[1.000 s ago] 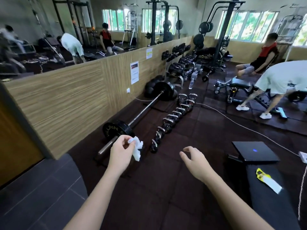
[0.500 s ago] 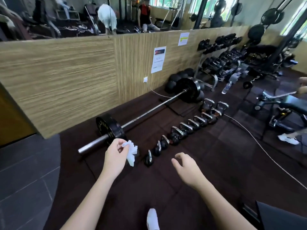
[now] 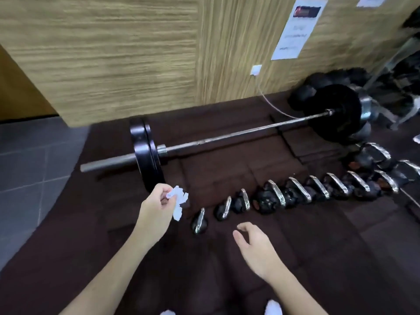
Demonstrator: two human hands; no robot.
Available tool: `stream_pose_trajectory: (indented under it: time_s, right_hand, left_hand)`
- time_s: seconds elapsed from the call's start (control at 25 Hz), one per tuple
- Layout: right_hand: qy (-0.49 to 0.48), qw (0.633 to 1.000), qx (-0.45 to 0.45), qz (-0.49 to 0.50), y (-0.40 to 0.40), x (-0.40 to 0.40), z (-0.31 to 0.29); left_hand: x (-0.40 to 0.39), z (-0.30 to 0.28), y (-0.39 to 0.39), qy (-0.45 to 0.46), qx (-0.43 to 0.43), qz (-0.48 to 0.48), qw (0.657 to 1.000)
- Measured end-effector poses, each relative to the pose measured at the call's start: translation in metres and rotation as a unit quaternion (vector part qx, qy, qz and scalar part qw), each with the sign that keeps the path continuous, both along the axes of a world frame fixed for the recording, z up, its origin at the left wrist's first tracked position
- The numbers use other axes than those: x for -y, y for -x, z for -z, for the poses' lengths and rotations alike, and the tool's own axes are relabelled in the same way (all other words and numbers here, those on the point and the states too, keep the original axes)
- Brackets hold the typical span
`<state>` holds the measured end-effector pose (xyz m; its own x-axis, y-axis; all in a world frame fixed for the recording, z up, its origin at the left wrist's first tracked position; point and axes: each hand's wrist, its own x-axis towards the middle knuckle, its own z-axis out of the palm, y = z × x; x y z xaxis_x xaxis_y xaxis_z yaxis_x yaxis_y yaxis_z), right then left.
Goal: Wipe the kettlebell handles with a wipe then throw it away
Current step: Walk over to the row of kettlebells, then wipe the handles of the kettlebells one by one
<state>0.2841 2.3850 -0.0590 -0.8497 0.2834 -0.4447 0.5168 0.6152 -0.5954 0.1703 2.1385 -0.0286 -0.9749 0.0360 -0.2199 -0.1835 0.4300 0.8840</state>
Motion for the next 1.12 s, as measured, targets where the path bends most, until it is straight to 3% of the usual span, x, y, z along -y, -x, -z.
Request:
stream_pose_trajectory:
  time_s: [0.32,0.44,0.56,0.72,0.84,0.96,1.04,1.12]
  right_hand:
    - [0.079,0.991,0.028,-0.105,0.079,-0.058,0.29]
    - [0.116,0.985,0.058,-0.116,0.102,-0.054,0.389]
    - [0.105,0.984,0.049,-0.135,0.131,-0.047,0.476]
    - [0.106,0.984,0.04,-0.139,0.167,-0.042,0.541]
    - [0.133,0.98,0.035,-0.143,0.183,-0.041,0.582]
    - [0.182,0.975,0.029,-0.128,0.178,-0.04,0.598]
    - [0.21,0.97,0.027,-0.123,0.175,-0.041,0.604]
    - [0.204,0.969,0.026,-0.134,0.178,-0.042,0.607]
  left_hand:
    - [-0.082,0.251,0.041,0.062,-0.05,-0.03,0.996]
    - [-0.1,0.333,0.047,0.062,-0.059,0.008,0.996]
    - [-0.118,0.414,0.063,0.13,-0.088,0.097,0.983]
    - [-0.132,0.496,0.051,0.197,-0.091,0.207,0.954]
    - [-0.13,0.519,0.024,0.26,-0.15,0.139,0.944]
    - [-0.138,0.524,0.053,0.277,-0.207,0.072,0.936]
    - [-0.161,0.525,0.087,0.358,-0.179,0.072,0.914]
    - [-0.175,0.535,0.084,0.384,-0.155,0.125,0.901]
